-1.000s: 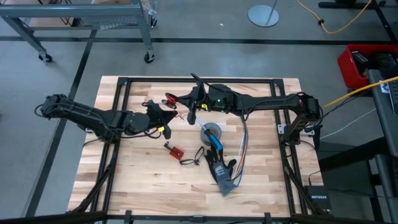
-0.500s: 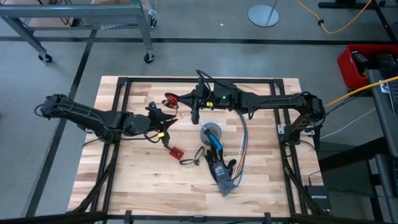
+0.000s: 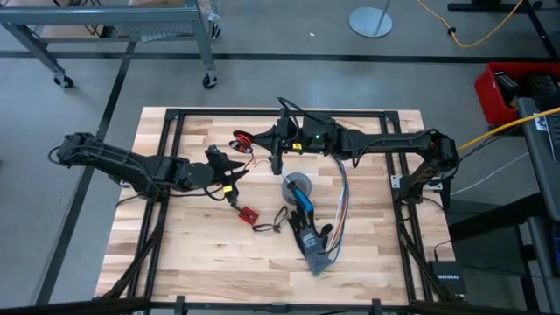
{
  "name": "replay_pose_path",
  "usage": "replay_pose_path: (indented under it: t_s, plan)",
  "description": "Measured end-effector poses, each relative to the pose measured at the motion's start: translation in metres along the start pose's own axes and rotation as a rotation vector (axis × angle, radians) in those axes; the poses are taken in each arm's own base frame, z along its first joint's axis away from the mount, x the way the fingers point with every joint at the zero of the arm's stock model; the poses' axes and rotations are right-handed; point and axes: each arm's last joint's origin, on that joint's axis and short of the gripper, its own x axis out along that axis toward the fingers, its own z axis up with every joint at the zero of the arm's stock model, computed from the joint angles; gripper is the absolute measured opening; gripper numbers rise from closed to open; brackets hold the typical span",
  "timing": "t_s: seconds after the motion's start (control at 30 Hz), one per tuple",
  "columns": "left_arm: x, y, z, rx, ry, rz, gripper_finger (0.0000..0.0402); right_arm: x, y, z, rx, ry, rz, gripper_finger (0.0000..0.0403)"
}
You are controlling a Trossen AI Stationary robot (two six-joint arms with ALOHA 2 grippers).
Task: Coil cords
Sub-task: Coil the red wire around the spool
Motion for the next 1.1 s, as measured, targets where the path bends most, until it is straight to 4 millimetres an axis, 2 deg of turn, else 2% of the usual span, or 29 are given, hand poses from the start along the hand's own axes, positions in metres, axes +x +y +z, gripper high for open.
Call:
replay_pose_path:
  t_s: [0.2,0.43,1.1]
  plan:
    - [0.000,0.001,-0.002,0.016,0.021,0.009,0.0075,0.000,0.000,-0.001,0.000,0.010,0.000,0.0002]
    - [0.000,0.003,-0.006,-0.002,0.057,0.027,0.0010,0.000,0.000,-0.007,0.000,0.072,-0.001,0.0002]
    - [-0.002,0.012,-0.016,-0.005,0.111,0.171,0.0002,-0.006,0.002,-0.035,0.020,0.358,0.071,0.0002]
